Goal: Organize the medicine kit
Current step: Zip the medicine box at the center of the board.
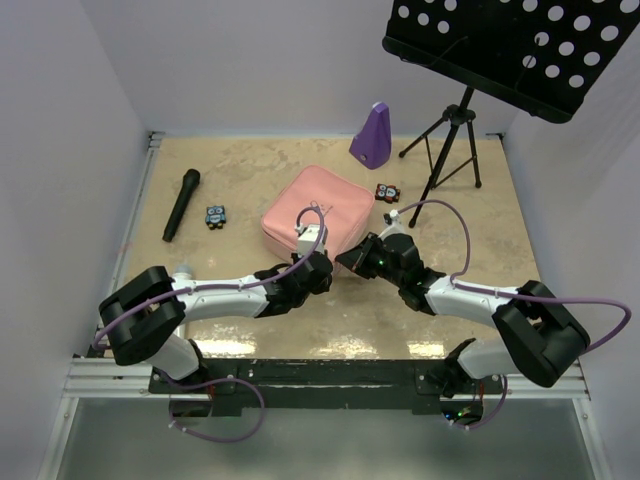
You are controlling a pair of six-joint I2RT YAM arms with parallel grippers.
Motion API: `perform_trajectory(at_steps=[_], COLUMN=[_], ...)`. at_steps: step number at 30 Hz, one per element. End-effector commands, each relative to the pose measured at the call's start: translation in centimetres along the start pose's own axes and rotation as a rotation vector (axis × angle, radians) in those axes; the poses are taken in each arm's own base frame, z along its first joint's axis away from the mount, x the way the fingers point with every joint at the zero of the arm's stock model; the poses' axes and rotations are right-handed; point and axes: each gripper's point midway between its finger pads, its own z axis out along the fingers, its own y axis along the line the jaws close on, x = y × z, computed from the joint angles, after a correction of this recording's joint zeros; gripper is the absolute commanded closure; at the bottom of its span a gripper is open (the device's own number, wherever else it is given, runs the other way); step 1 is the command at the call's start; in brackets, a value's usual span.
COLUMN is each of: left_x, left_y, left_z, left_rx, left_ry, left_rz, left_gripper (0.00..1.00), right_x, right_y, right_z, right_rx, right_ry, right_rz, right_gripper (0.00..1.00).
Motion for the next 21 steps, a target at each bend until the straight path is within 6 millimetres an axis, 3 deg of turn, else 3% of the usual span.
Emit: perform_trajectory(at_steps=[1, 9, 21], left_x=[-4.74, -4.73, -4.54], left_y=[-2.86, -2.84, -2.33], left_z=[-0.68, -0.64, -0.65], left_rx=[0.104, 0.104, 0.09], left_ry=[-0.15, -0.154, -0.159], left_rz=[-0.089, -0.088, -0.085], left_gripper=[0.9, 1.0, 1.0], right_x=[1.57, 1.67, 1.8], right_y=[-0.23, -0.23, -0.32], right_z=[-0.36, -0.38, -0.55], right_rx=[-0.002, -0.003, -0.002], right_ry=[0.063, 0.066, 0.07], right_rz=[-0.017, -0.019, -0.017], right_gripper=[1.0, 1.0, 1.0])
